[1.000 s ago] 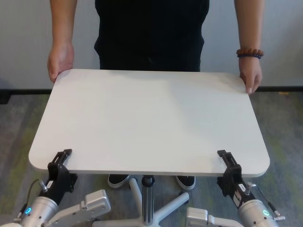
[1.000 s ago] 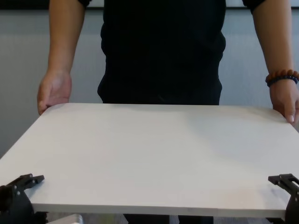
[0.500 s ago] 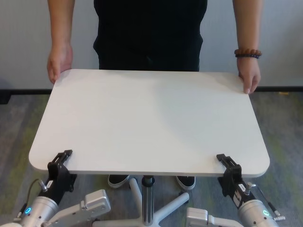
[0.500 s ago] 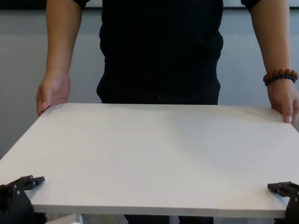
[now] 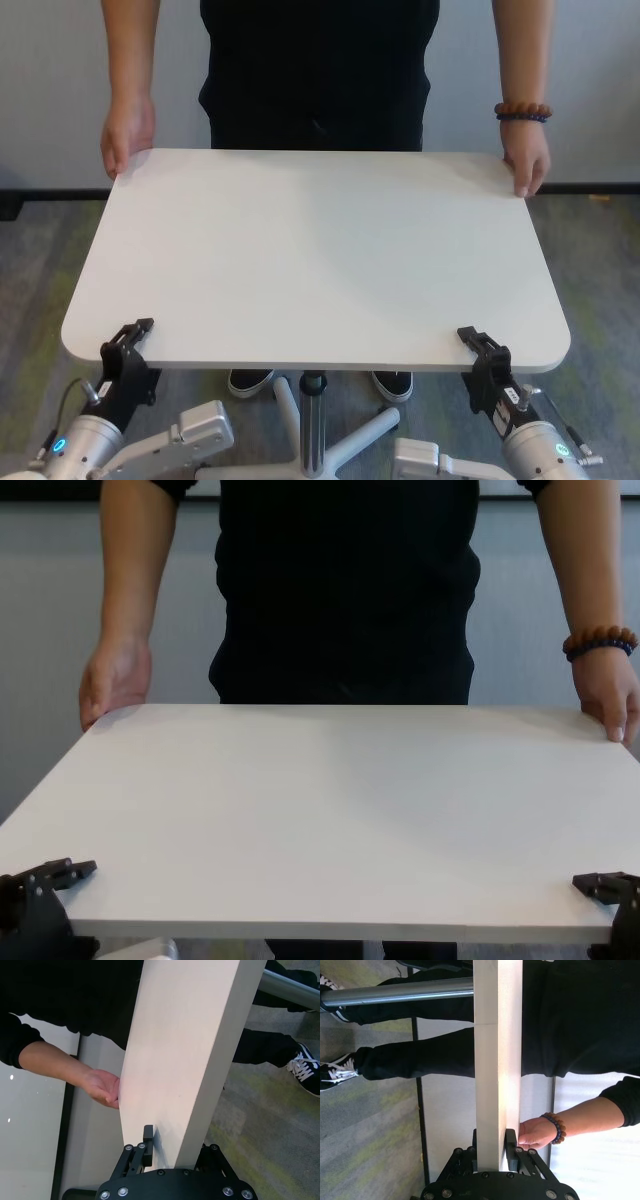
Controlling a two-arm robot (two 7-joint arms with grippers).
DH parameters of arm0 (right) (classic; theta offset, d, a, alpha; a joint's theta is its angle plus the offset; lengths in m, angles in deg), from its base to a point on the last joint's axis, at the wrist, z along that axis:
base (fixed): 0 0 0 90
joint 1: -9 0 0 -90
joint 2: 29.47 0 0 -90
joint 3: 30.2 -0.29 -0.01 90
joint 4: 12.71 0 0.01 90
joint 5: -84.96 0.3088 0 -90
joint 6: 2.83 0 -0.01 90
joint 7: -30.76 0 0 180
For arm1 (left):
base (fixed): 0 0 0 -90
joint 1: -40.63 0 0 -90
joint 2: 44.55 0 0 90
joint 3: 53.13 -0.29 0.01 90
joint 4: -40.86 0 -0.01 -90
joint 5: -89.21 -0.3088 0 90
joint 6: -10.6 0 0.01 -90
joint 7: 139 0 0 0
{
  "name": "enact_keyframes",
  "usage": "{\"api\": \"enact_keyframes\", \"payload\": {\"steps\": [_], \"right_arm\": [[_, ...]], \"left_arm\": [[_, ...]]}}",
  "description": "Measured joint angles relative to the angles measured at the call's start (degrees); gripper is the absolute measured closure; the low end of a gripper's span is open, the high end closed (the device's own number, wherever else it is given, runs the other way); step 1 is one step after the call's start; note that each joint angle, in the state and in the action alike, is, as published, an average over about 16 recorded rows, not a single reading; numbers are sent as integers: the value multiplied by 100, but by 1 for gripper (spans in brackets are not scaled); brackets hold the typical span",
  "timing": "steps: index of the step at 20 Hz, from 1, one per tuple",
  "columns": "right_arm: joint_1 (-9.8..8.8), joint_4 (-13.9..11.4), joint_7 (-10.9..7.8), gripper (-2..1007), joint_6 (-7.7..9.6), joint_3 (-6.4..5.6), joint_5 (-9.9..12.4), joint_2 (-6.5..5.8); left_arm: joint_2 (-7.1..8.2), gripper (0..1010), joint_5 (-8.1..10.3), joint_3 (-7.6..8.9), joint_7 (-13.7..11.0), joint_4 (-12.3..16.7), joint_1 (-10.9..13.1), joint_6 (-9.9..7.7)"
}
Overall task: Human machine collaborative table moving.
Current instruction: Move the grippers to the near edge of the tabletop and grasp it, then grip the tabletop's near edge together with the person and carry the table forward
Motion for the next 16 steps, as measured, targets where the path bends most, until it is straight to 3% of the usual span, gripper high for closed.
{"api": "enact_keyframes", "payload": {"steps": [16], "right_arm": [[0, 1, -3, 754, 0, 0, 1, 0]], "left_arm": [[0, 671, 0, 0, -2, 0, 0, 0]]}}
